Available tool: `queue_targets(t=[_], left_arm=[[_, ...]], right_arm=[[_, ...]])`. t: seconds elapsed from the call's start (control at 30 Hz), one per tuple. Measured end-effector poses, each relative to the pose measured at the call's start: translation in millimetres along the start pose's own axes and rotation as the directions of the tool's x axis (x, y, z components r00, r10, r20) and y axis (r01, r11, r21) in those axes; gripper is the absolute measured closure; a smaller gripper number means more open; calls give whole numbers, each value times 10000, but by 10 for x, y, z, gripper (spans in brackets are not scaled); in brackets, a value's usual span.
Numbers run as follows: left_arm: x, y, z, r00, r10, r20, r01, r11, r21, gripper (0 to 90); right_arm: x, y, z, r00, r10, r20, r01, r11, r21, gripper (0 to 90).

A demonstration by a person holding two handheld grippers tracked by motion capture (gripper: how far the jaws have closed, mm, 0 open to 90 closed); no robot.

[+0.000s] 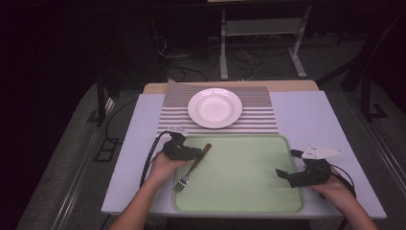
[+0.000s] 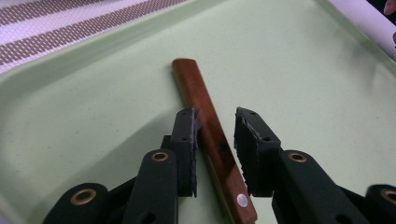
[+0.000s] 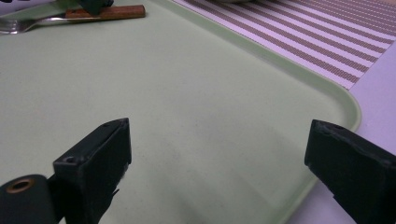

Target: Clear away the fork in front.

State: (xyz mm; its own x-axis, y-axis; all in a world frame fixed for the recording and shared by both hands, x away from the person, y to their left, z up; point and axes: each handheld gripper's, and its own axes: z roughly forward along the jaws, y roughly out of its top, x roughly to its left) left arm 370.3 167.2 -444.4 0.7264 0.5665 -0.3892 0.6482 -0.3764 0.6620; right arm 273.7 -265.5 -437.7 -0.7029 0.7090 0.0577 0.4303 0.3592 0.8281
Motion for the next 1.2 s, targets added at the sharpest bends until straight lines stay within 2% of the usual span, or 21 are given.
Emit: queue_targets(t=[0.13,0.3,0.4,0.5,0.6,0.77,1.2], left_arm=[[-43,16,-57,9997,224,-57,-226,9989,-406,696],[-168,43,-56,9964,845,19,-843,9948,-575,799],[-248,63,-9,9913,1313,14,-1312,9906,-376,890],[-316,71,62,9844,1754,164,-1756,9844,73,893],[-362,58,142,9773,2117,110,-2120,9759,525,892],[-375,45,196,9737,2280,44,-2276,9705,795,891],[-270,37,175,9753,2171,-401,-2121,9719,1020,887]], right_arm=[[0,-1,-2,10000,-11,3,11,10000,2,73],[-1,-2,-2,10000,-17,16,17,10000,13,74],[-2,-6,-7,10000,-25,16,25,10000,11,73],[-2,-9,-11,10000,16,32,-16,10000,21,74],[-1,-10,-15,10000,20,52,-20,10000,7,73],[-6,-8,-10,10000,-3,52,3,10000,31,73],[7,-15,-15,10000,21,86,-21,10000,28,74]])
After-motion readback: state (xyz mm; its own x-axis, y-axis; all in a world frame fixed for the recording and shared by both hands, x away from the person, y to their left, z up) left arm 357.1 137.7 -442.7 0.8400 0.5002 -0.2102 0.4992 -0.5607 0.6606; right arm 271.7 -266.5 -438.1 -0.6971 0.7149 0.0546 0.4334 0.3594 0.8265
